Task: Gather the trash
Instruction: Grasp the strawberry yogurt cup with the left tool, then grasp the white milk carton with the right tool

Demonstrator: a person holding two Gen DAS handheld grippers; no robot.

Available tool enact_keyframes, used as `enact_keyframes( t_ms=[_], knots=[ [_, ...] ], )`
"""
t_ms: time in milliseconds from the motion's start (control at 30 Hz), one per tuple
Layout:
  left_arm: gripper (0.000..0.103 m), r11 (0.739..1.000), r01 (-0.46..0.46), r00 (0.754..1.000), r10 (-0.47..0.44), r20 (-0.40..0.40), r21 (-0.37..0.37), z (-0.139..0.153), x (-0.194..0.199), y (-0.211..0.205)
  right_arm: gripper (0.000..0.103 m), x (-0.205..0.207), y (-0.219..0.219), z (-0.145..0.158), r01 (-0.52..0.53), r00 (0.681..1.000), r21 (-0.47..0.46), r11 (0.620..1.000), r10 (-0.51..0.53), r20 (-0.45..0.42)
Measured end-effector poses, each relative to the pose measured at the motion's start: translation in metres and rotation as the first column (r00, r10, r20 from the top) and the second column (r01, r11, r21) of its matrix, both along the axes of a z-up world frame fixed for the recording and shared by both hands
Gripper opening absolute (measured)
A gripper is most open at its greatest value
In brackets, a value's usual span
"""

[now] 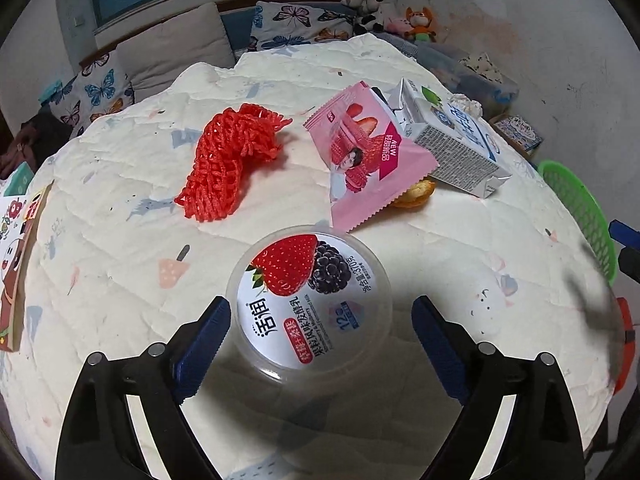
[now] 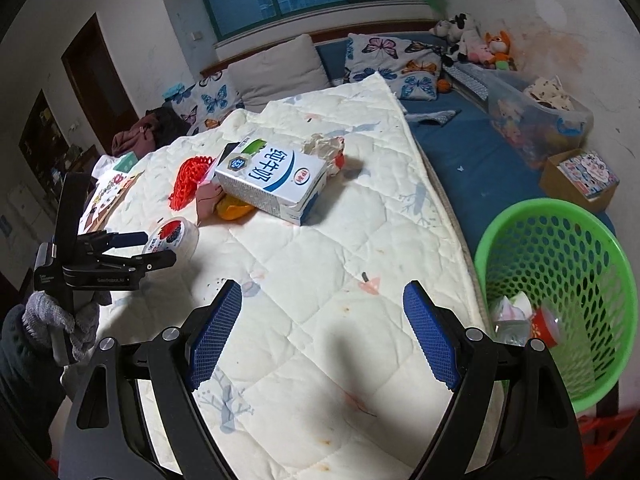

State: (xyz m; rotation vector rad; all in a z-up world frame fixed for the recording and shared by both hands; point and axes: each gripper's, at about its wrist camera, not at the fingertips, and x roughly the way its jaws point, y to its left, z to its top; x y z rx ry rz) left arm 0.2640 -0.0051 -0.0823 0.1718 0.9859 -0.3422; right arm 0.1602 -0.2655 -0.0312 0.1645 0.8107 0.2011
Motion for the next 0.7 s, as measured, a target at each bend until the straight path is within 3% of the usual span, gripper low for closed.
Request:
enact_keyframes(
  t_ms=[133,700],
  knots=[
    [0.089,0.999,0.001,1.000,-0.001,0.013,0.034,-0.001,0.002,-0.001,0.083,0.007,0.008,-0.001,-0.017,1.000,-0.013,1.000,0.017,-0.006],
    [0.087,0.999,-0.013,1.000,0.012,0.023,0.043,-0.008,0.001,0.001,0.083,0.039,0.022,-0.002,-0.063,0.998,-0.014,0.998,0.063,-0.021]
  ],
)
